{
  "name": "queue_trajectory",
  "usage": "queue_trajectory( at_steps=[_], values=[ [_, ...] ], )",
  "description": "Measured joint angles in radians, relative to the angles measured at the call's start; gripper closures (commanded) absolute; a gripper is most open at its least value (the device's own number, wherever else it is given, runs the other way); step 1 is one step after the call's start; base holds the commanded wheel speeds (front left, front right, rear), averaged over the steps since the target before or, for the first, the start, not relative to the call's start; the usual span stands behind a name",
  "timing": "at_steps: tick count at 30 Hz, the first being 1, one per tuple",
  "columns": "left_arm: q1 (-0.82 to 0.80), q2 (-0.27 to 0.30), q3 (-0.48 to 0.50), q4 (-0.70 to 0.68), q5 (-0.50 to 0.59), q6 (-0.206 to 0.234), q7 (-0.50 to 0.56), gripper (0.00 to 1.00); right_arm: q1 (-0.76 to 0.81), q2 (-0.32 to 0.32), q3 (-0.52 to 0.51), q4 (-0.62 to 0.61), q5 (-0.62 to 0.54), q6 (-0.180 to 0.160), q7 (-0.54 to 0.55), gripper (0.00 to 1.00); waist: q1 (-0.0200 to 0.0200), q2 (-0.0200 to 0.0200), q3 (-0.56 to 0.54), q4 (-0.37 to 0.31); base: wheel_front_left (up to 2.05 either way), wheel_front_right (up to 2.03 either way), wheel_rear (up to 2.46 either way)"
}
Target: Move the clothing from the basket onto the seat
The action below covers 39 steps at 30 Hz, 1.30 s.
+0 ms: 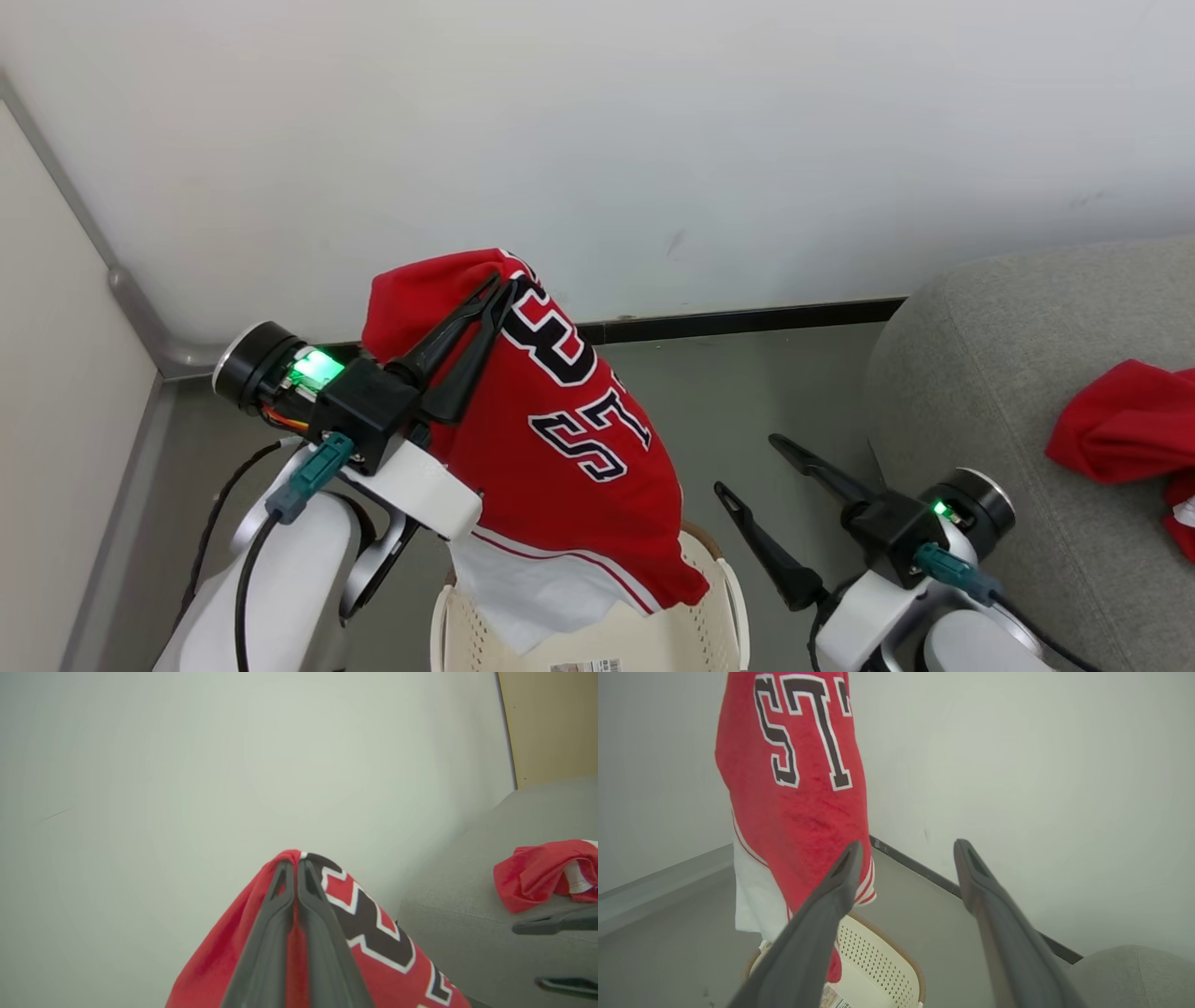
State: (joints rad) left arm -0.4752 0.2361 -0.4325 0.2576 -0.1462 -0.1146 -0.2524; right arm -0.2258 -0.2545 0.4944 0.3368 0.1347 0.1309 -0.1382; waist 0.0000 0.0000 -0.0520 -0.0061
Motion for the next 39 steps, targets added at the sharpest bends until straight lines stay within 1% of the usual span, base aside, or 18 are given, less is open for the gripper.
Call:
queue_trajectory(
  at_steps=[4,11,15,19,23,29,35,39],
  values=[
    [-0.001,0.001,-0.019,-0.008,-0.001,-0.001,0.0,1.0,-0.03,-0.011,0.078,-0.006,0.057,0.0,0.023,0.0,0.0,0.0,-0.01,0.002,0.0,0.0,0.0],
    [-0.018,0.001,-0.052,-0.031,-0.007,-0.006,0.0,1.0,-0.1,-0.05,0.208,-0.017,0.153,0.0,0.071,0.0,0.0,0.0,-0.018,0.006,0.0,0.0,0.0],
    [-0.023,-0.002,-0.07,-0.039,-0.011,-0.009,0.001,1.0,-0.154,-0.081,0.243,-0.027,0.188,0.0,0.089,0.0,0.0,0.0,-0.02,0.012,0.0,0.0,0.0],
    [-0.024,-0.002,-0.081,-0.045,-0.012,-0.009,0.003,1.0,-0.181,-0.096,0.265,-0.034,0.23,0.0,0.096,0.0,0.0,0.0,-0.021,0.018,0.0,0.0,0.0],
    [-0.027,-0.003,-0.097,-0.054,-0.019,-0.009,0.007,1.0,-0.207,-0.121,0.331,-0.036,0.279,0.0,0.121,0.0,0.0,0.0,-0.023,0.028,0.0,0.0,0.0],
    [-0.04,-0.005,-0.121,-0.063,-0.02,-0.009,0.008,1.0,-0.244,-0.135,0.416,-0.039,0.369,0.0,0.146,0.0,0.0,0.0,-0.027,0.043,0.0,0.0,0.0],
    [-0.041,-0.009,-0.14,-0.065,-0.033,-0.01,0.012,1.0,-0.31,-0.163,0.466,-0.044,0.42,0.0,0.147,0.0,0.0,0.0,-0.032,0.058,0.0,0.0,0.0],
    [-0.043,-0.009,-0.148,-0.065,-0.037,-0.01,0.015,1.0,-0.335,-0.163,0.502,-0.042,0.448,0.0,0.147,0.0,0.0,0.0,-0.035,0.065,0.0,0.0,0.0]
  ],
)
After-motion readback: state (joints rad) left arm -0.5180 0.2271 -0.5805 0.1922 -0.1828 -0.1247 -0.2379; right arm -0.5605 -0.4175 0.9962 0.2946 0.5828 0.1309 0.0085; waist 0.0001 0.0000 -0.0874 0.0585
